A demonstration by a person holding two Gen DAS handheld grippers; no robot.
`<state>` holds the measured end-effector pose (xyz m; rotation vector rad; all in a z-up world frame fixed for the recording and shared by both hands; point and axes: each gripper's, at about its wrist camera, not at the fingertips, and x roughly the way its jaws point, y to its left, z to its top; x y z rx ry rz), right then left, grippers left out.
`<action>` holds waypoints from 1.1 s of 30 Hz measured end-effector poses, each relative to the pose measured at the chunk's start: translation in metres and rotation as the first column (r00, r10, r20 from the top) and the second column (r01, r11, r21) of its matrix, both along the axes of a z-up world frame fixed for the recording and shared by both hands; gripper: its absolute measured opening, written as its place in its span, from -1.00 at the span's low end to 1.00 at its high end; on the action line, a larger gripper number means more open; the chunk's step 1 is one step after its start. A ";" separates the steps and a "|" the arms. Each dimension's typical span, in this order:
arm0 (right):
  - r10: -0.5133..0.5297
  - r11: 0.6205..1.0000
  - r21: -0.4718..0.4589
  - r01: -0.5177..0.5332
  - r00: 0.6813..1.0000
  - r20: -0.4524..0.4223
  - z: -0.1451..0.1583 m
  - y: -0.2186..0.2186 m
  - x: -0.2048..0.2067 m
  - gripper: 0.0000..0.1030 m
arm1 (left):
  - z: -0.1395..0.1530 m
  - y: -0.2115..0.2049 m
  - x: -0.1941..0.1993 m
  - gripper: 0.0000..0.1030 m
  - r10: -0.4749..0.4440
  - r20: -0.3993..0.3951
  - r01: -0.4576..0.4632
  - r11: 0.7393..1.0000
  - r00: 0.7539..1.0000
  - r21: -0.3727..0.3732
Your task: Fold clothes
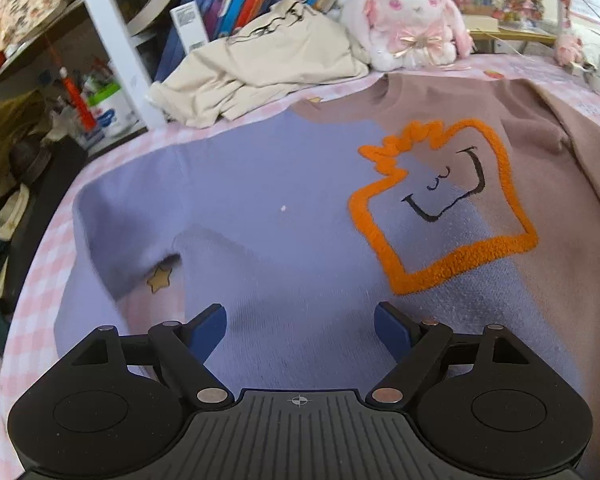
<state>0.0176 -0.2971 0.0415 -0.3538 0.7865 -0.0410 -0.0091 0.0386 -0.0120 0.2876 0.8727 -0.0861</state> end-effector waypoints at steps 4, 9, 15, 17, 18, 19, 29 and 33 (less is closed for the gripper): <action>-0.141 0.989 -0.026 0.143 0.987 0.073 0.017 -0.062 0.021 -0.97 | 0.000 -0.003 -0.003 0.62 0.036 0.001 -0.036 0.999 0.999 0.005; -0.258 0.959 -0.093 0.268 0.960 0.111 0.019 -0.117 0.048 -0.97 | 0.001 -0.011 -0.004 0.62 0.050 -0.004 -0.050 0.998 0.999 0.025; -0.156 0.988 0.015 0.156 0.986 0.050 0.025 -0.113 0.045 -0.97 | -0.001 -0.016 -0.005 0.62 0.064 -0.007 -0.063 0.998 0.998 0.031; -0.071 0.995 0.067 0.070 0.997 0.004 0.018 -0.088 0.036 -0.96 | -0.003 -0.015 -0.005 0.62 0.076 -0.016 -0.076 0.997 0.997 0.018; -0.026 0.994 0.104 0.027 0.999 -0.019 0.014 -0.075 0.031 -0.96 | -0.004 -0.014 -0.005 0.62 0.081 -0.020 -0.081 0.997 0.996 0.012; 0.020 0.989 0.146 -0.015 0.999 -0.038 0.010 -0.061 0.024 -0.96 | -0.005 -0.014 -0.005 0.63 0.086 -0.019 -0.085 0.996 0.996 0.007; 0.438 0.865 0.344 -0.366 0.885 -0.159 -0.014 0.073 -0.039 0.08 | -0.007 -0.006 -0.001 0.74 0.086 -0.029 -0.087 0.996 0.996 -0.033; 0.458 0.877 0.267 -0.399 0.862 -0.216 -0.031 0.093 -0.046 0.06 | -0.007 -0.005 0.000 0.76 0.073 -0.032 -0.074 0.997 0.997 -0.036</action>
